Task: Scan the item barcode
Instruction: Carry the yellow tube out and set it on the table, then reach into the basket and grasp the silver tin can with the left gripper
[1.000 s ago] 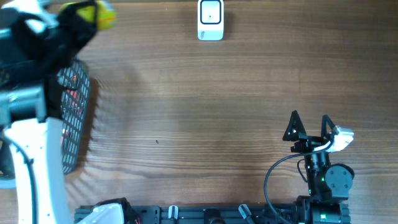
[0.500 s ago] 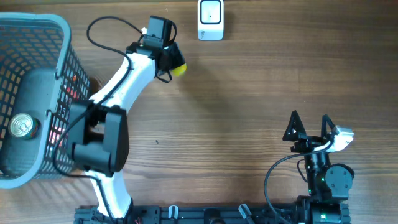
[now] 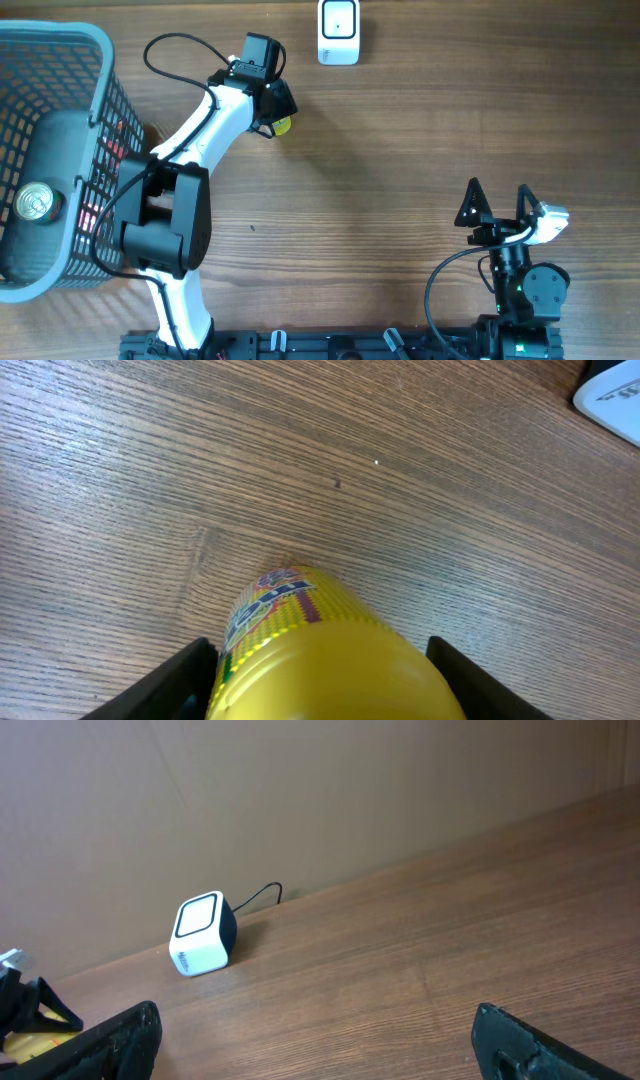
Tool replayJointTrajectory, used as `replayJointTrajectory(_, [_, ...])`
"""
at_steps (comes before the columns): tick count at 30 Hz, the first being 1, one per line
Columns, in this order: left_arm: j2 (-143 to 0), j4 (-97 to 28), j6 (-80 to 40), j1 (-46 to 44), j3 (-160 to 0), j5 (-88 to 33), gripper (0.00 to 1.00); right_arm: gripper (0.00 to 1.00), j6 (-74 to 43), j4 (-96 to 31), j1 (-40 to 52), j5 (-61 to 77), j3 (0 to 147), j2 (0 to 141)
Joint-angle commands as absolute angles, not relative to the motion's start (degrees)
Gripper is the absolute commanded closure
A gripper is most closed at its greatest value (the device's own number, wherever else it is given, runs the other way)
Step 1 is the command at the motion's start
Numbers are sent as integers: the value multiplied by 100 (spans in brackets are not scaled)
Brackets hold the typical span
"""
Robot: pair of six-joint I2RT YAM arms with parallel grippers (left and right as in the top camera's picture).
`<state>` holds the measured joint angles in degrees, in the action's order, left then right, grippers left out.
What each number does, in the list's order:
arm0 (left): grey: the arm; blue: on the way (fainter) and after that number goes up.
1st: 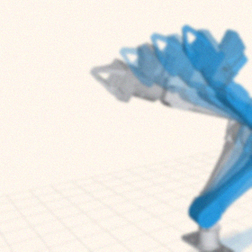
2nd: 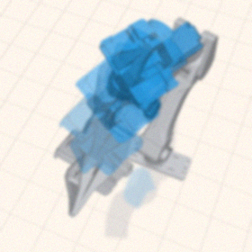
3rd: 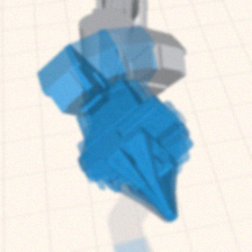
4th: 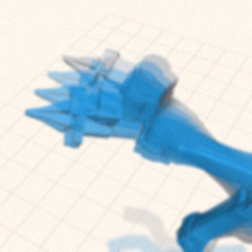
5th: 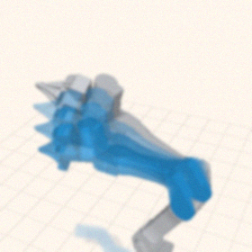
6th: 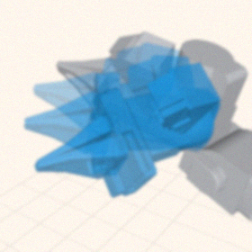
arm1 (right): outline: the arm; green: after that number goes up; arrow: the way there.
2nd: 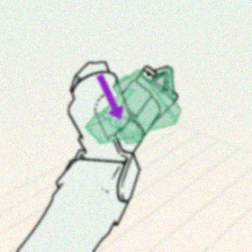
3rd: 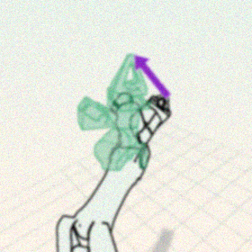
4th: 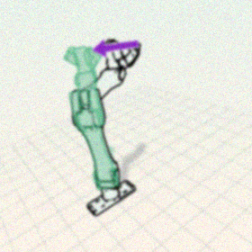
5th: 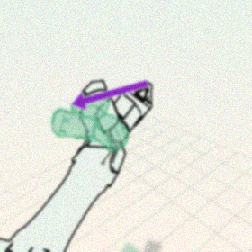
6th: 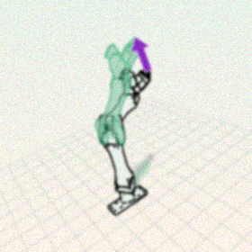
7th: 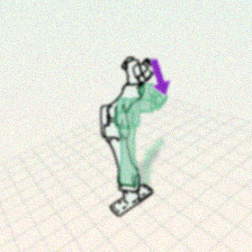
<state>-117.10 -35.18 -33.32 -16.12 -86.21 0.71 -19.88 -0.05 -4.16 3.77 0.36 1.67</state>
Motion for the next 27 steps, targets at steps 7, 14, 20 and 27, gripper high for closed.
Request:
replayJointTrajectory(7, [-9974,-3715,-2412,-1603,-9004,266,0,0,-1964,5,-392,301,32,167])
replayJointTrajectory(14, [-6799,-3581,-1890,-1328,-9902,3197,0,0,-1964,5,-392,301,32,167])
replayJointTrajectory(20, [-6180,-5474,-4252,1675,-9883,4115,0,0,-1964,5,-392,301,32,167])
replayJointTrajectory(27, [-8514,-6818,-4869,3717,-9824,2486,0,0,-1964,5,-392,301,32,167])
